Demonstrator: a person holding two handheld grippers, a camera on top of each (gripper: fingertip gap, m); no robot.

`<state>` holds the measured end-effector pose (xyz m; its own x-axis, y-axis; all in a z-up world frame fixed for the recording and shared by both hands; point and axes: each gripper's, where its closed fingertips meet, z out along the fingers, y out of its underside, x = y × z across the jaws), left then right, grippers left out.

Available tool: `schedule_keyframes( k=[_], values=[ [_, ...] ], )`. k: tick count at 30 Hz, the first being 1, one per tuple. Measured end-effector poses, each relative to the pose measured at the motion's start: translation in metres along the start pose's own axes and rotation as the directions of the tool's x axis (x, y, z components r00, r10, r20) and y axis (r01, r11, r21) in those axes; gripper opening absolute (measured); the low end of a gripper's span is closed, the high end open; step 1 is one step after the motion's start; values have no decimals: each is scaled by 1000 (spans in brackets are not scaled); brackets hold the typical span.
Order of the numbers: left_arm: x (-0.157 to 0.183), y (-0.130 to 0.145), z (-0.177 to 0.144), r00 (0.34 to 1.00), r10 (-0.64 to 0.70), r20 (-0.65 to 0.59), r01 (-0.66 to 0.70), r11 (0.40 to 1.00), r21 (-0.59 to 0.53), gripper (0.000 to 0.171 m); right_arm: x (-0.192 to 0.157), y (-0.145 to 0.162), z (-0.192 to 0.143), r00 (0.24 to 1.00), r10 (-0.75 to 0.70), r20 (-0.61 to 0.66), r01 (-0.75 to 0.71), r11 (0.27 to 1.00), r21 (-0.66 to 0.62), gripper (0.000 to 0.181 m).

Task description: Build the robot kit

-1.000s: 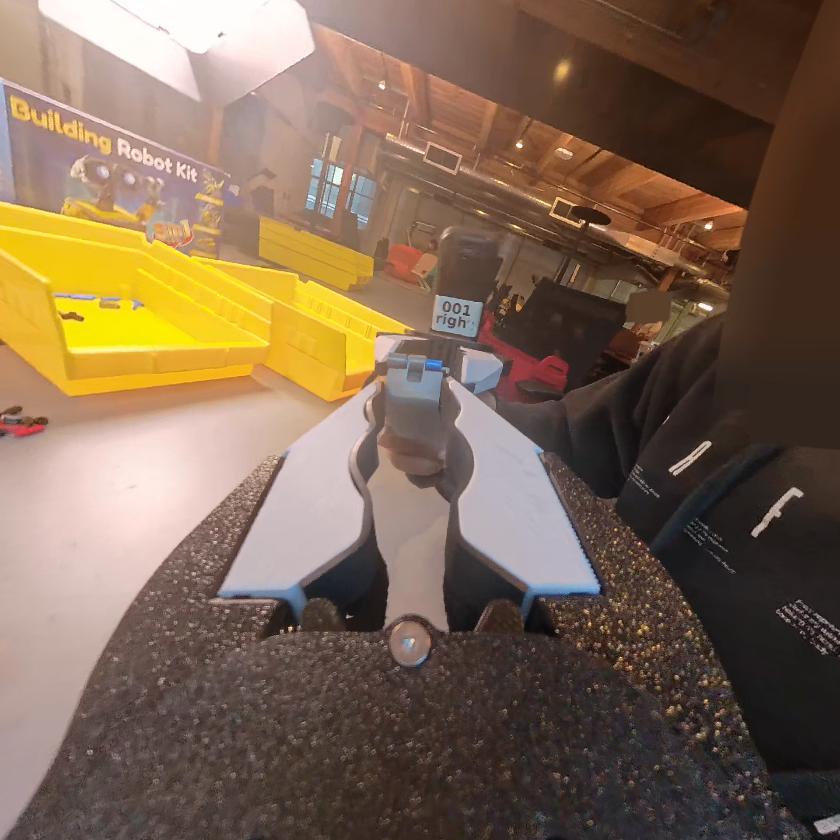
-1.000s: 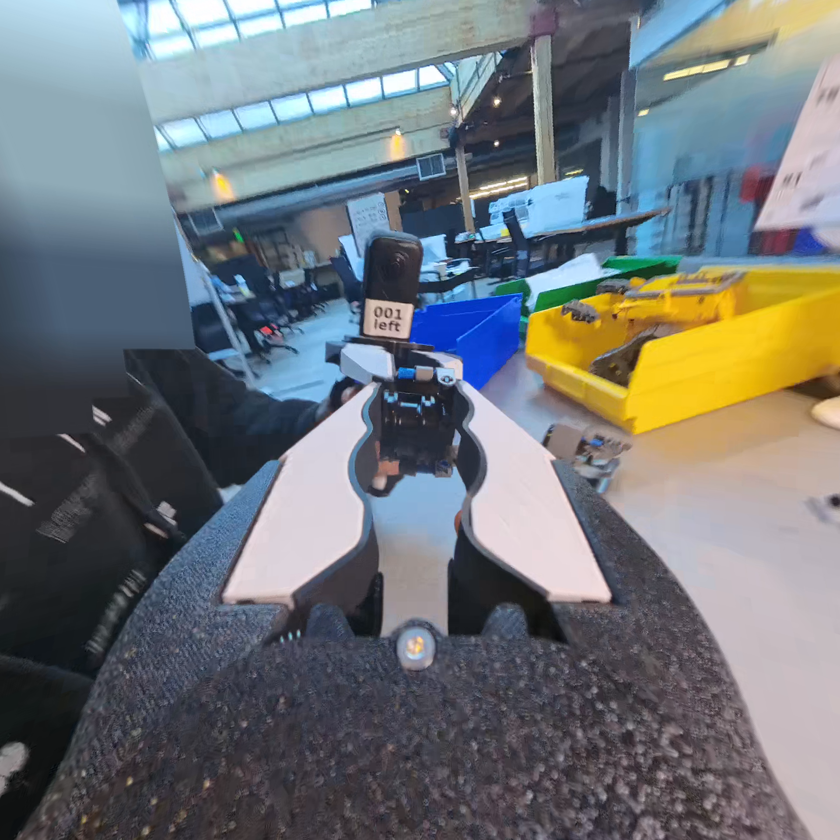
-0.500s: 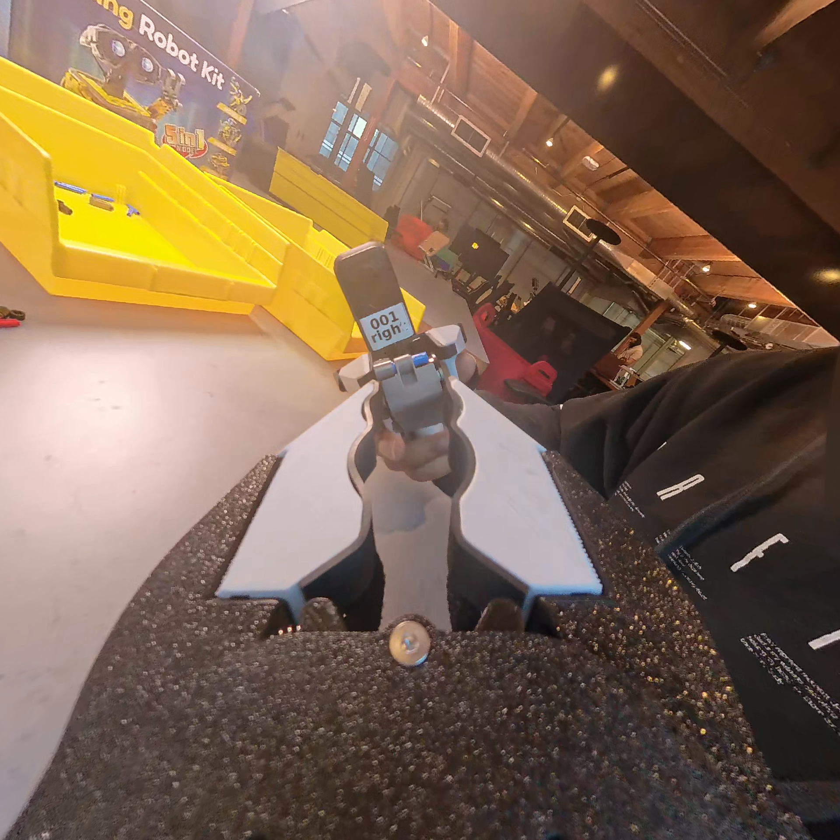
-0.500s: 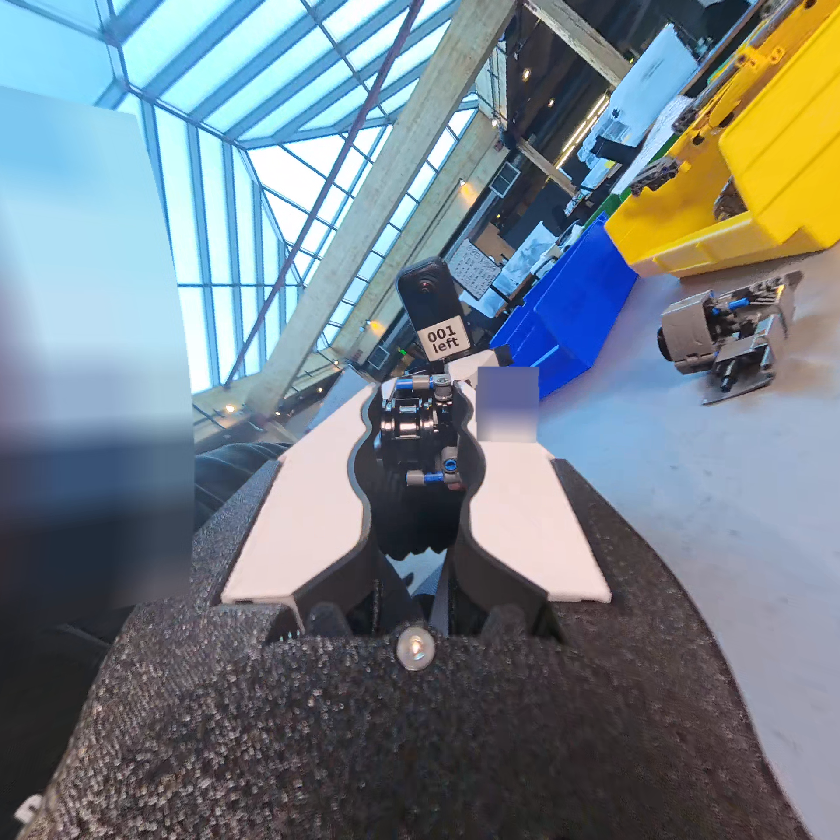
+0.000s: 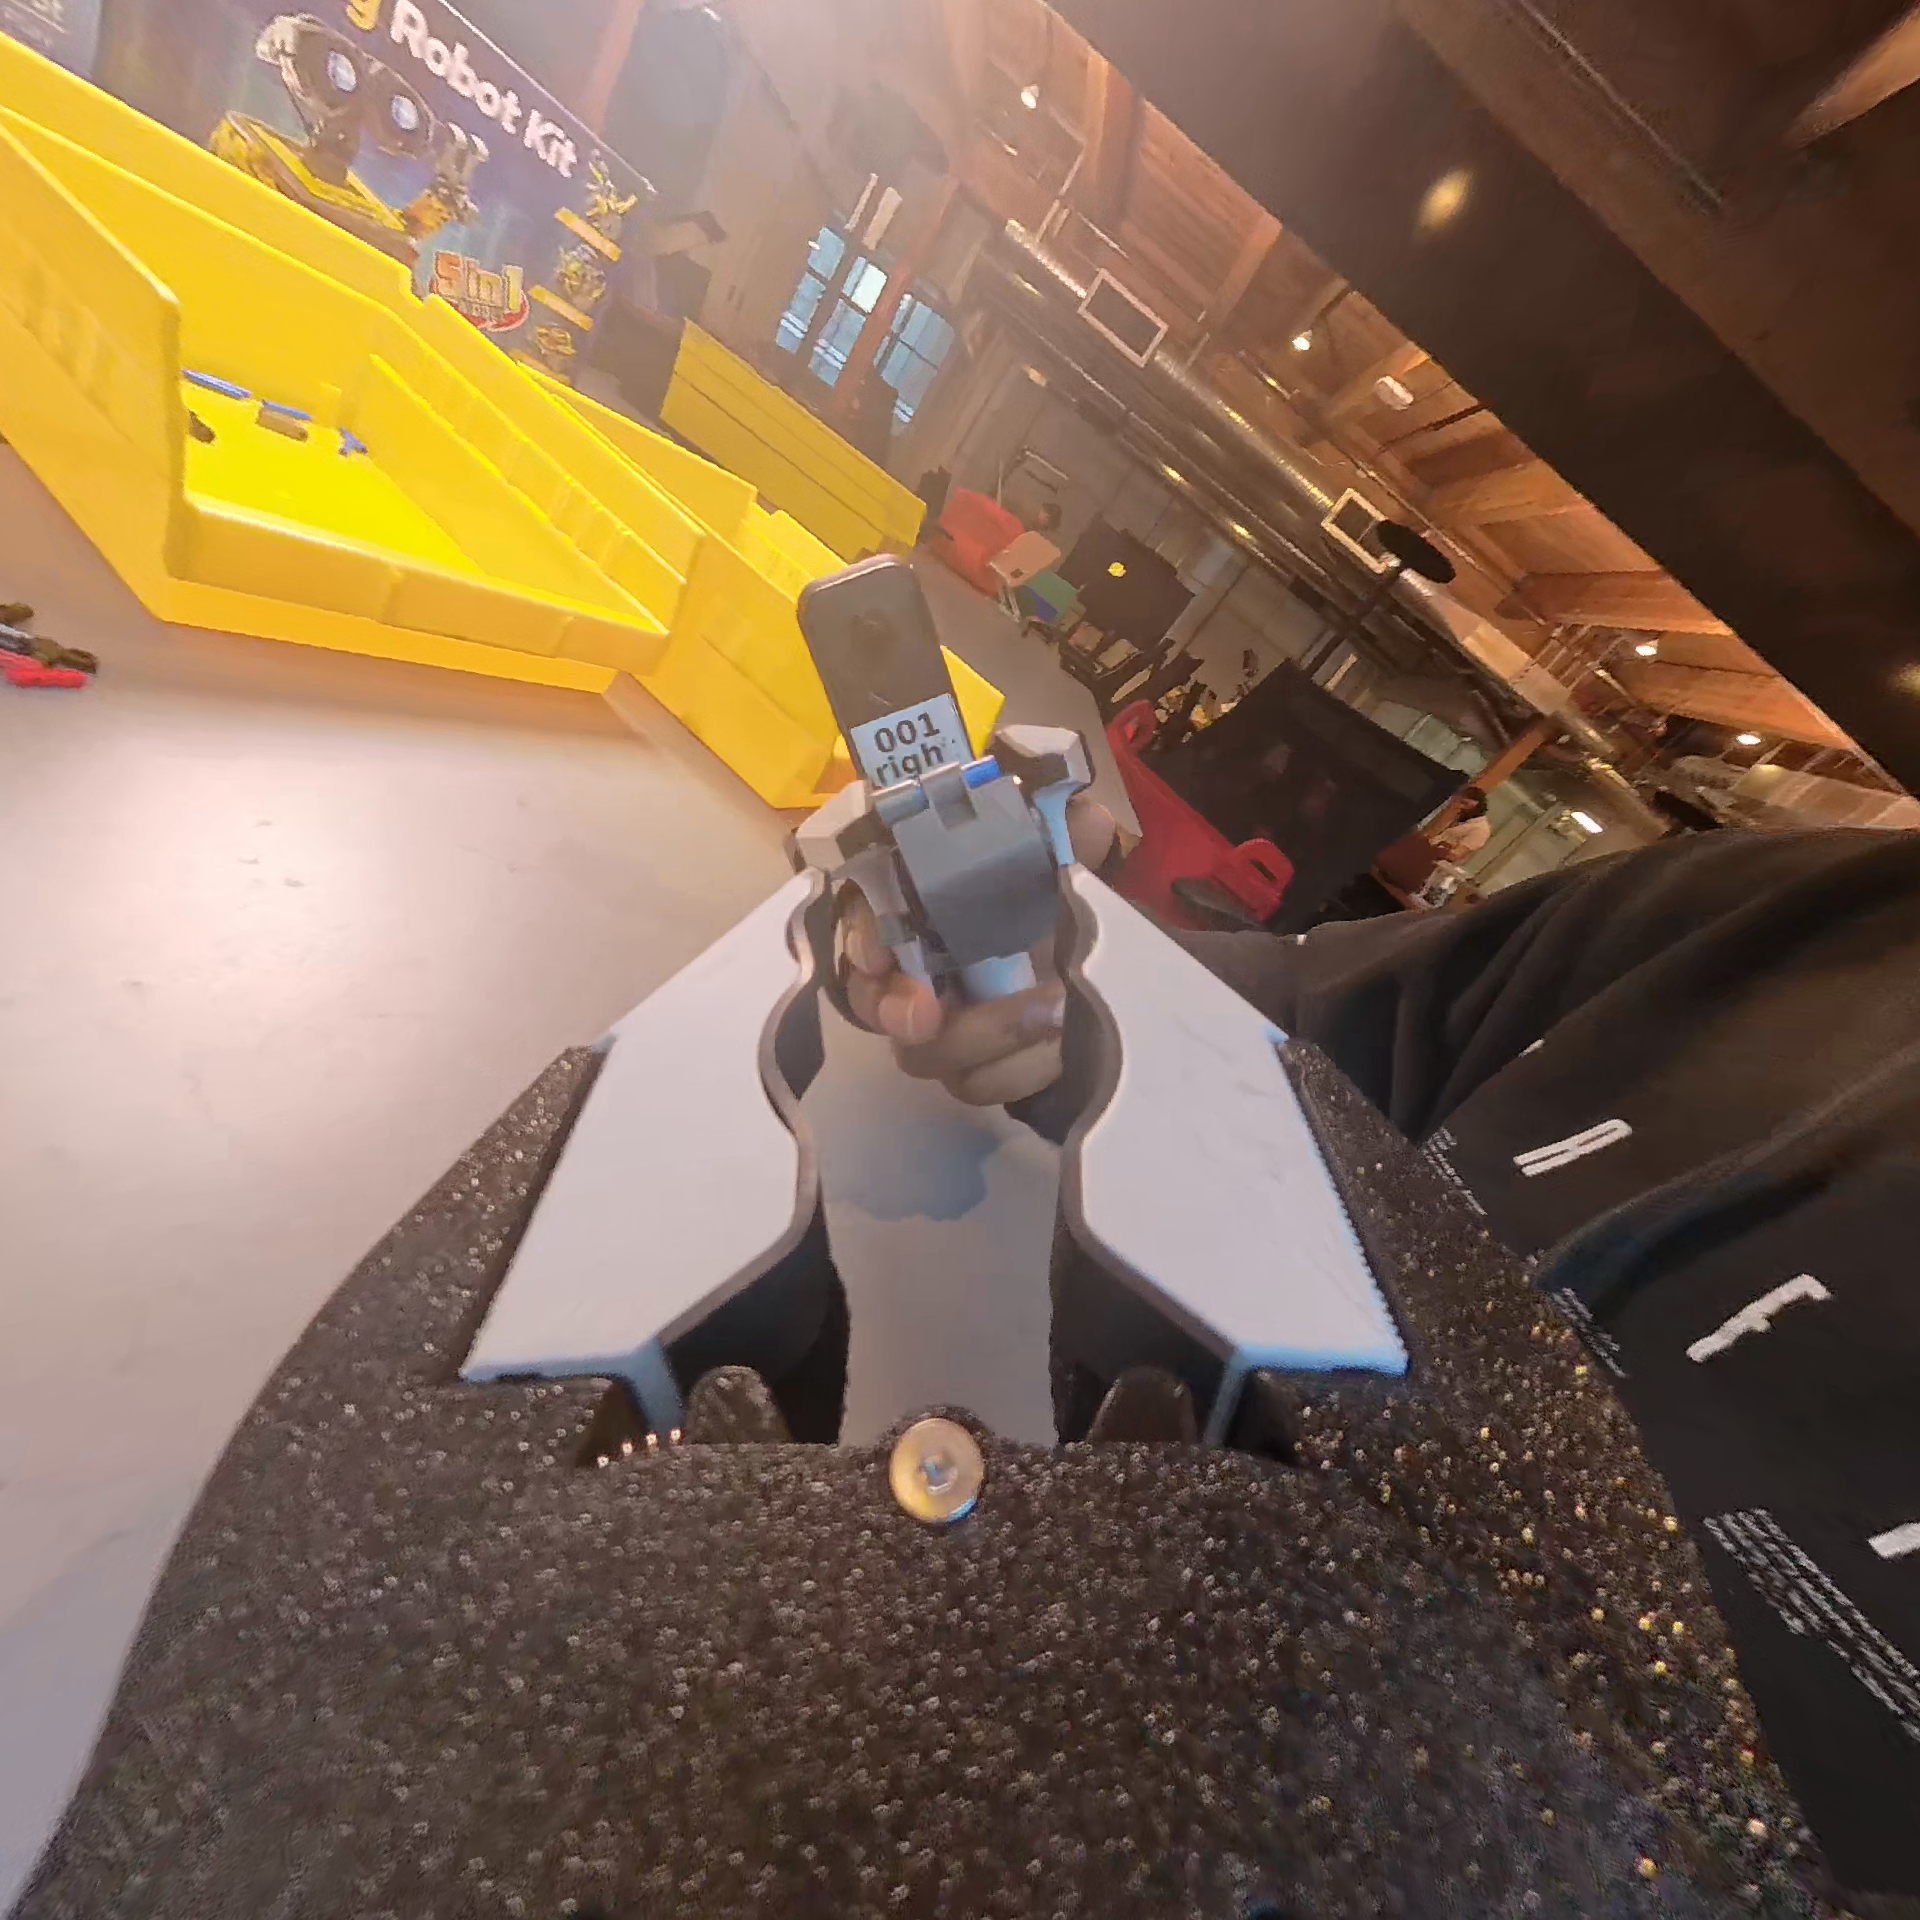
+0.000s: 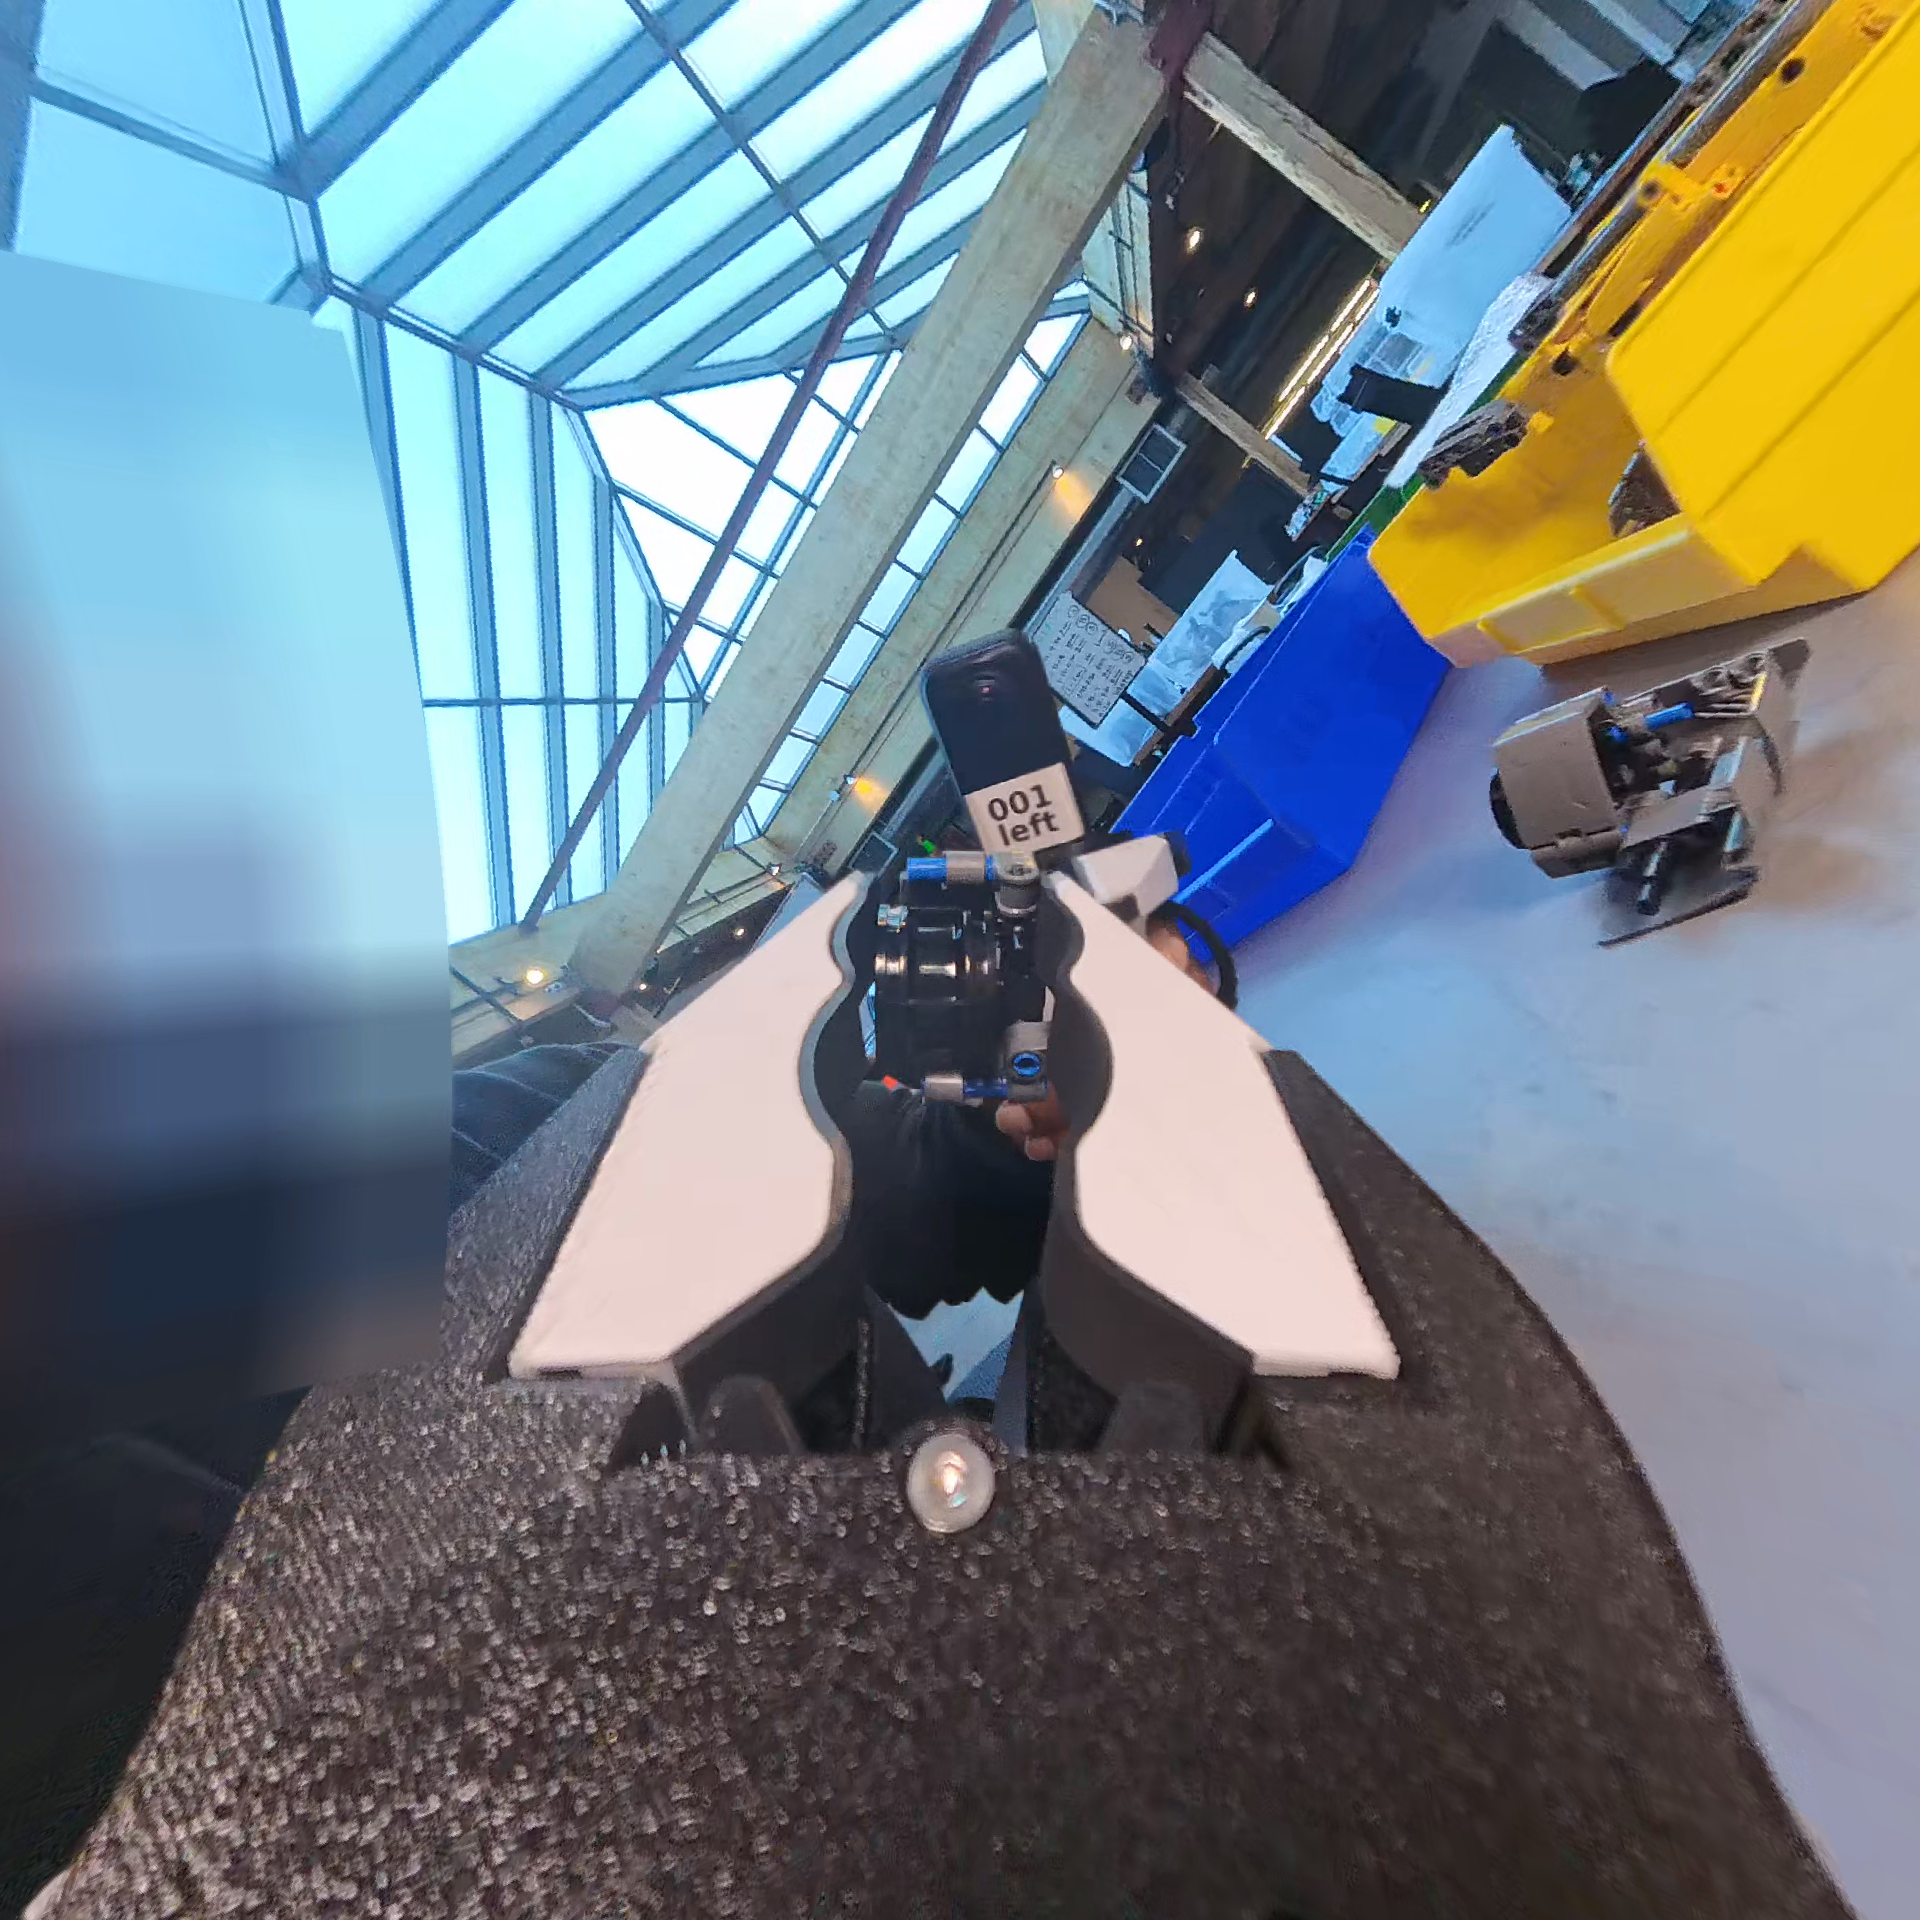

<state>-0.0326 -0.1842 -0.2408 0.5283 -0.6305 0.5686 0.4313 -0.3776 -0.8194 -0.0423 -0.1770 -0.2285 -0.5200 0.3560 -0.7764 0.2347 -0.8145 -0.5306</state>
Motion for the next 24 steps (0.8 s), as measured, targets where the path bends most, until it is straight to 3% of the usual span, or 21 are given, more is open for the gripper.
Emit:
schedule_keyframes(
  k=[2,4,7,11,15,17,20,24],
  values=[
    [6,1,0,998,-35,-58,35,999,-2,27,1,0,0,1000,-6,-2,6,1000,-1,29],
    [11,1,0,995,-44,-91,44,999,-5,25,-3,2,0,999,-48,17,48,999,-12,29],
    [24,0,0,989,21,-145,-21,1000,4,24,-17,8,1,972,-225,66,229,972,-54,29],
    [38,3,2,976,154,-154,-156,988,-4,31,-29,17,1,823,-563,74,568,816,-108,29],
    [42,11,1,943,300,-142,-311,948,-61,24,-35,29,-1,666,-738,105,743,647,-170,30],
    [36,18,0,872,483,-79,-489,862,-135,24,-27,33,-5,581,-806,111,801,542,-254,29],
    [25,33,-3,719,693,-49,-675,681,-284,24,-12,40,-14,409,-902,138,859,329,-393,28],
    [10,50,-4,617,784,-68,-733,541,-412,24,-6,53,-18,369,-910,188,843,243,-479,30]
  ],
)
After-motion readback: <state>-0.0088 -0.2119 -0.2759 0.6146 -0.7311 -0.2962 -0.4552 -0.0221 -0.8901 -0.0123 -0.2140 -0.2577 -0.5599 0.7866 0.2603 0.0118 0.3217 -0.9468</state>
